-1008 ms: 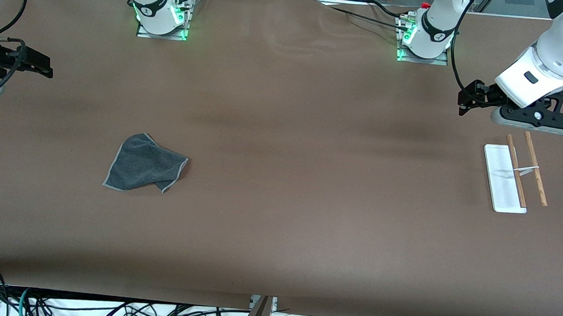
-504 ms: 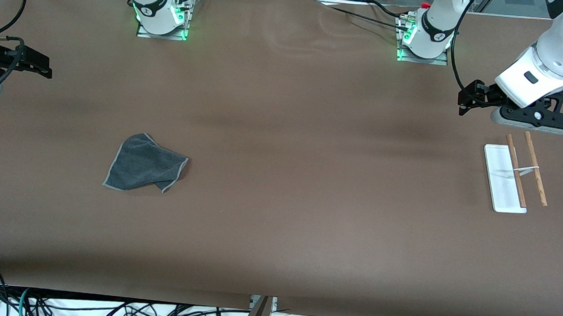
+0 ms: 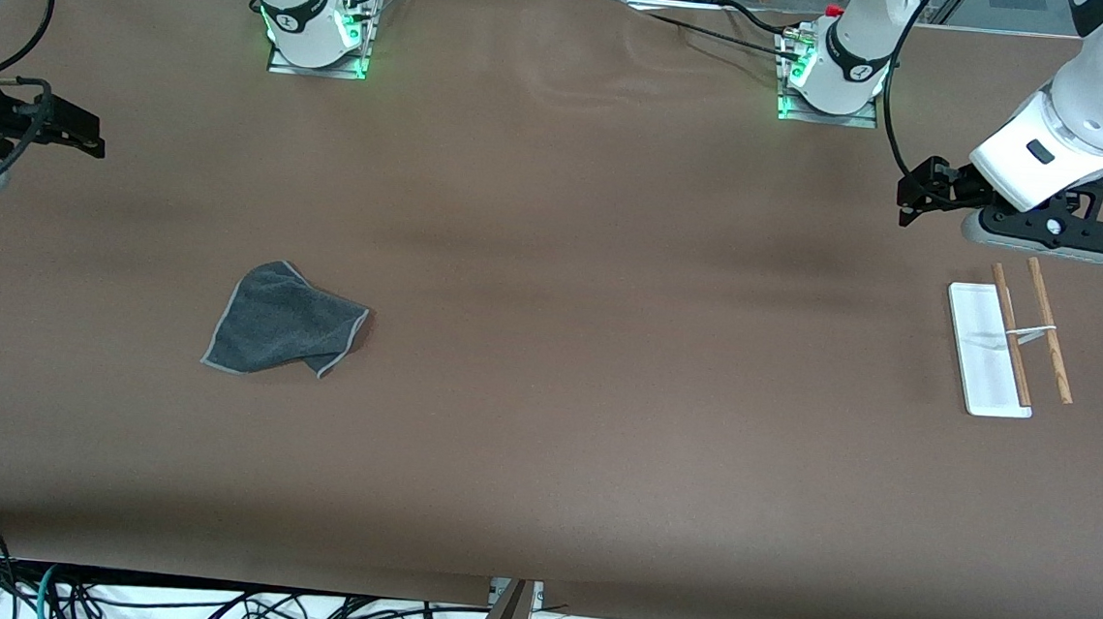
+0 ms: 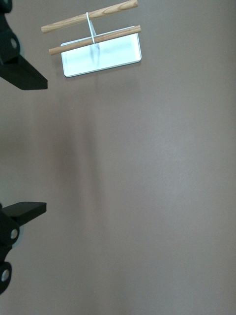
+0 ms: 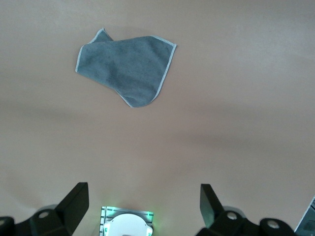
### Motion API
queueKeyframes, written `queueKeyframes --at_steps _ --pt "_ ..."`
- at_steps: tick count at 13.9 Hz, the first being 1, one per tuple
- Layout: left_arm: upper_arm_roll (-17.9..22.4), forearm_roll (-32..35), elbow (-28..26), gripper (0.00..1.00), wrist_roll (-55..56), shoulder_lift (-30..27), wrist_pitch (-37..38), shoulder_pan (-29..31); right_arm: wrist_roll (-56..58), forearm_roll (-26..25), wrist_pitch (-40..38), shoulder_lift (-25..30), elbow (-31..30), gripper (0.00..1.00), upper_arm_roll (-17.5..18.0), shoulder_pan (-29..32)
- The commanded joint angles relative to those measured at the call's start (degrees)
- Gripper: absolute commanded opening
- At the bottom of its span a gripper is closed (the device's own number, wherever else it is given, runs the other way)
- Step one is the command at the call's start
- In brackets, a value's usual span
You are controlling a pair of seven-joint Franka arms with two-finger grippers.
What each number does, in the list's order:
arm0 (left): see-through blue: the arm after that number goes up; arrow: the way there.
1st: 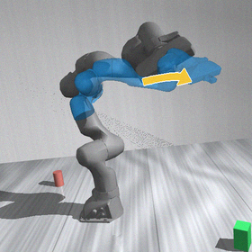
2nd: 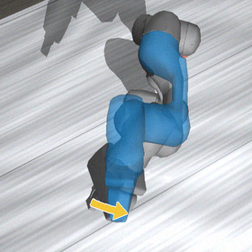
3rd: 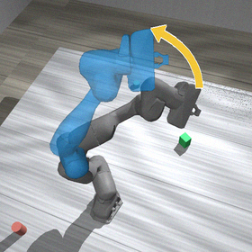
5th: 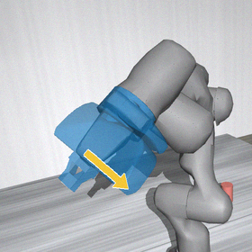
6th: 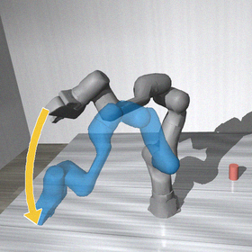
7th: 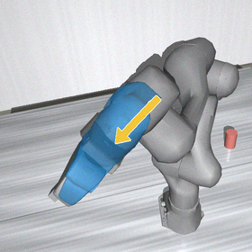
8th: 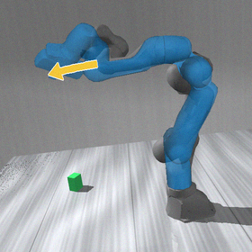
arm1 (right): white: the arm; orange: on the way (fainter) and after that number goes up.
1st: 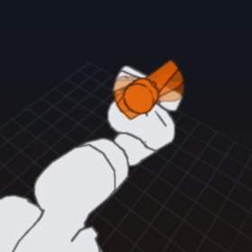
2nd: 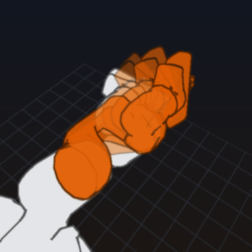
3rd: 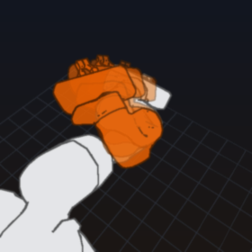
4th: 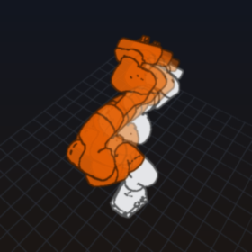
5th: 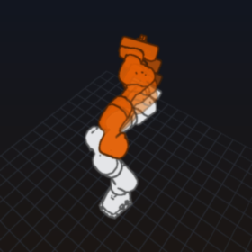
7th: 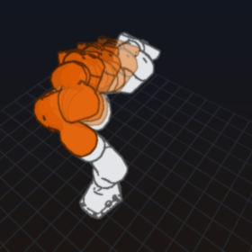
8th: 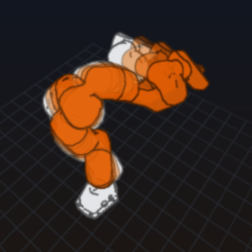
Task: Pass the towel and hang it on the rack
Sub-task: 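Reach the right gripper down to the grey towel's corner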
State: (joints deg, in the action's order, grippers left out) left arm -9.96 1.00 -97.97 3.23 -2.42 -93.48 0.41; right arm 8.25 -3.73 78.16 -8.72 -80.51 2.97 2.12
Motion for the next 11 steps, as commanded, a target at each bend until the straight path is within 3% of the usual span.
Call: queueKeyframes --at_steps 1,5,7,11 --pt "-0.4 1.6 1.3 1.00 -0.3 0.1 1.1 0.2 0.1 0.5 5.1 0.4 -6.6 1.00 0.4 0.2" --pt "-0.5 1.6 1.3 1.00 -0.3 0.1 1.2 0.2 0.4 0.5 14.4 -0.2 -14.7 1.00 0.5 0.2" --pt "-0.5 1.6 1.3 1.00 -0.3 0.1 1.2 0.2 6.9 0.4 20.2 -1.3 -18.4 1.00 0.5 0.2" --pt "-0.5 1.6 1.3 1.00 -0.3 0.1 1.2 0.2 14.0 -0.4 31.8 -7.4 -23.2 1.00 0.2 0.2"
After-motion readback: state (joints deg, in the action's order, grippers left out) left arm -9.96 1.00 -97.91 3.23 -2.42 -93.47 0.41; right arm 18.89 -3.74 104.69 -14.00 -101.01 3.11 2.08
